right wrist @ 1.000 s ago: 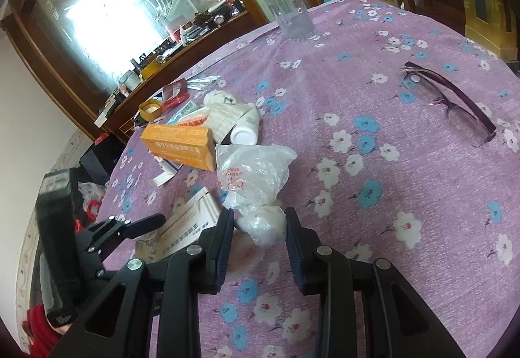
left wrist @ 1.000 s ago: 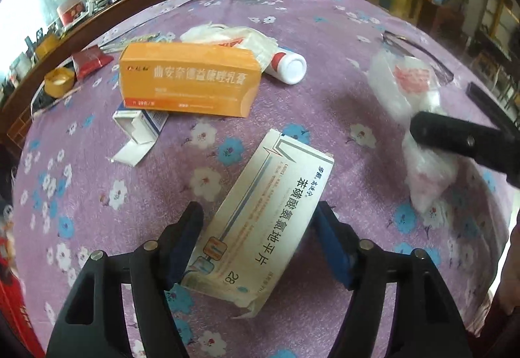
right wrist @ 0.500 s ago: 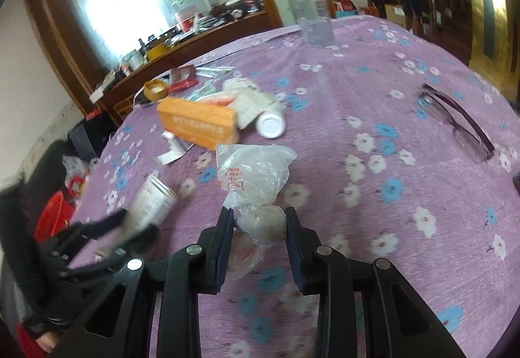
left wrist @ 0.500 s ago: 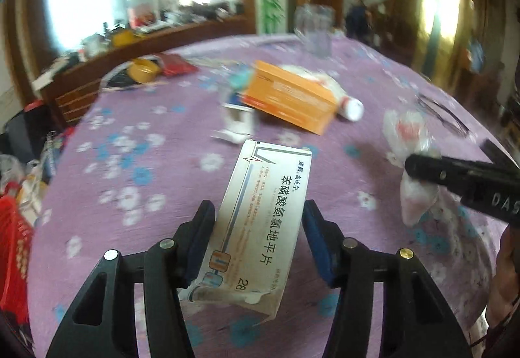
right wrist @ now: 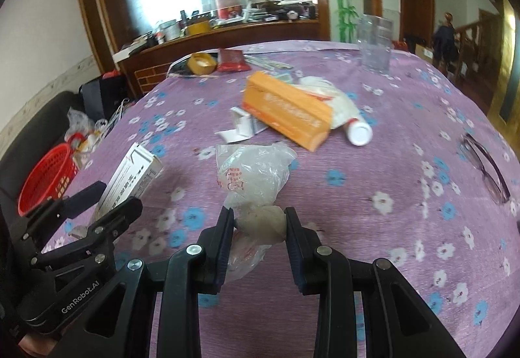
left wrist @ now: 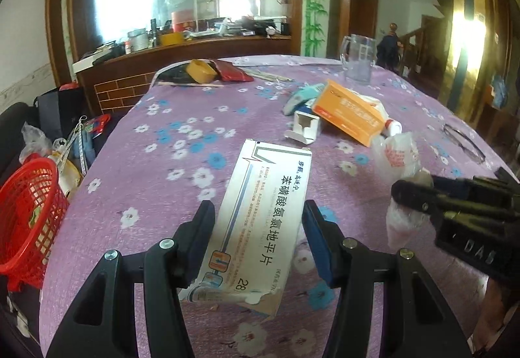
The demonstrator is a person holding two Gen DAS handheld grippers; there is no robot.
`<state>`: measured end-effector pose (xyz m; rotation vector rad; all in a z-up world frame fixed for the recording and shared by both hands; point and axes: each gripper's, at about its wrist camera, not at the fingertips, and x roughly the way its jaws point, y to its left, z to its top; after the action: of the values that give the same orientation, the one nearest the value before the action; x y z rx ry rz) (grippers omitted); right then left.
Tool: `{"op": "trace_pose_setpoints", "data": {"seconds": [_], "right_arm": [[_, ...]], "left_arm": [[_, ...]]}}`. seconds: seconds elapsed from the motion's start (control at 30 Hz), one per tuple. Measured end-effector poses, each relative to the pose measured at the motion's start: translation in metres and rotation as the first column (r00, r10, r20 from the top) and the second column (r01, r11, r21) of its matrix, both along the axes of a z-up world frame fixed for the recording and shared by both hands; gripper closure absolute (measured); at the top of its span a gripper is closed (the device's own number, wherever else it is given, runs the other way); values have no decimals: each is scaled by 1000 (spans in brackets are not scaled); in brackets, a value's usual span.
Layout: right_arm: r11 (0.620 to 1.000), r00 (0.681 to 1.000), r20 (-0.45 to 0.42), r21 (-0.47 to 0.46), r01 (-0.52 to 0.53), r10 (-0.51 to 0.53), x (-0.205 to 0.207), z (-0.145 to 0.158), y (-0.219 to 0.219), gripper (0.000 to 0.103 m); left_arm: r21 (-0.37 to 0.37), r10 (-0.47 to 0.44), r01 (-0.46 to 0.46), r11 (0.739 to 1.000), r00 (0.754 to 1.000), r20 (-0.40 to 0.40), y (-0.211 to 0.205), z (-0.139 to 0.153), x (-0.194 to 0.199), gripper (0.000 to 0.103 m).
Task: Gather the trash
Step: 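Carry the medicine box and plastic bag over the red basket with both grippers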
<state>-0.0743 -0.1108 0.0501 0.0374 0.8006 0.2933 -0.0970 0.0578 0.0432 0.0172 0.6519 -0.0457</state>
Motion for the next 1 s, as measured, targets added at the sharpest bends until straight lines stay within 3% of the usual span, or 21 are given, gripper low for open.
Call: {"op": "trace_pose_setpoints", "data": {"seconds": [0.3, 1.0], "right_arm": [[997, 1000, 30, -73, 1, 1, -1, 3, 14, 69], [990, 999, 43, -139, -9, 15, -6, 7, 28, 69]], "left_arm": [[6, 2, -2, 1000, 1000, 16, 0, 1, -7, 48], [-6, 34, -34, 999, 999, 13, 18, 3, -13, 48]]}}
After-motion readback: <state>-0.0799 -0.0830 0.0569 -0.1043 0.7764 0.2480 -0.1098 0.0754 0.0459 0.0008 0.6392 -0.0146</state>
